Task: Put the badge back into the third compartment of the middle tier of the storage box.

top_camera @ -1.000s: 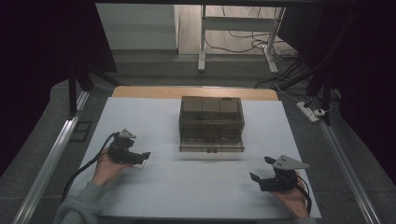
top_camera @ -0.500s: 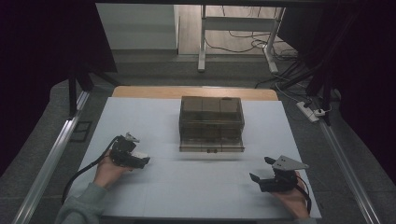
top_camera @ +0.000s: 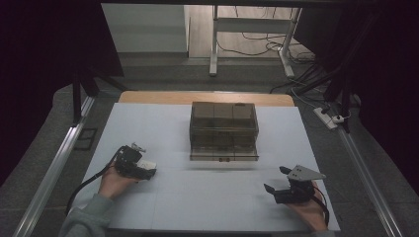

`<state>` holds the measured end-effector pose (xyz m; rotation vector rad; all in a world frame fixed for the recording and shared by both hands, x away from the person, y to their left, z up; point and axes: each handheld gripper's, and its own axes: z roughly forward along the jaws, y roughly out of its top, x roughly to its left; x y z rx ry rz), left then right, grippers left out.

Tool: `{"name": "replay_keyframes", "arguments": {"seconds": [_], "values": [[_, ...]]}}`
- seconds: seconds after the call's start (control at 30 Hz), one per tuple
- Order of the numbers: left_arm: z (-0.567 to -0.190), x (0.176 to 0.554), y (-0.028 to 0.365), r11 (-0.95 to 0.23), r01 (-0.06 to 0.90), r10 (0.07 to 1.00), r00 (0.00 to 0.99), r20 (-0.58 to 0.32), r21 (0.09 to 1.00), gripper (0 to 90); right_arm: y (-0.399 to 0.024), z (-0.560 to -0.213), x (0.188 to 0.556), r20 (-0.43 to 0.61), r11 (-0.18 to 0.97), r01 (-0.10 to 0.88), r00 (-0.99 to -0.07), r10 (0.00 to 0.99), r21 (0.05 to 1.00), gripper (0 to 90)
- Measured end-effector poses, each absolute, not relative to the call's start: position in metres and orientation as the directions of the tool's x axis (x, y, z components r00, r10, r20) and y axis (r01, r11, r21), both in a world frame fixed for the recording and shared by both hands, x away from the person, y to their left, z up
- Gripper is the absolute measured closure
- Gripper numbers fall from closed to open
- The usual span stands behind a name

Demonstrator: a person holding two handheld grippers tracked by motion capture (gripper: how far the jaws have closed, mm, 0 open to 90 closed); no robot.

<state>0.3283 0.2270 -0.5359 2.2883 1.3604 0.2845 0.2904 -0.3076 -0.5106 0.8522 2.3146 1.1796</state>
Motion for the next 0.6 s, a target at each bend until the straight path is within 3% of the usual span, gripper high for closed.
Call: {"name": "replay_keyframes", "arguments": {"seconds": [0.2, 0.27, 0.3, 0.4, 0.6], "values": [[-0.5353, 0.326, 0.229, -0.403, 0.769, 0.871, 0.489, -0.05, 0.496, 10.8, -0.3081, -0.5106, 0.2905, -0.062, 0.445, 0.342, -0.732, 0.678, 0.828, 12.0], [-0.5346, 0.3245, 0.2313, -0.403, 0.761, 0.869, 0.492, -0.048, 0.509, 21.4, -0.3096, -0.51, 0.2906, -0.054, 0.433, 0.343, -0.729, 0.683, 0.833, 11.9], [-0.534, 0.3234, 0.2327, -0.404, 0.756, 0.868, 0.495, -0.044, 0.515, 21.4, -0.3096, -0.51, 0.2906, -0.054, 0.433, 0.343, -0.729, 0.683, 0.833, 11.9], [-0.5335, 0.3222, 0.2363, -0.409, 0.744, 0.863, 0.504, -0.042, 0.528, 32.7, -0.31, -0.5103, 0.2906, -0.051, 0.431, 0.346, -0.729, 0.683, 0.833, 11.9], [-0.5336, 0.322, 0.2366, -0.415, 0.739, 0.859, 0.511, -0.039, 0.531, 33.0, -0.3102, -0.5103, 0.2908, -0.046, 0.427, 0.348, -0.729, 0.683, 0.835, 12.0]]}}
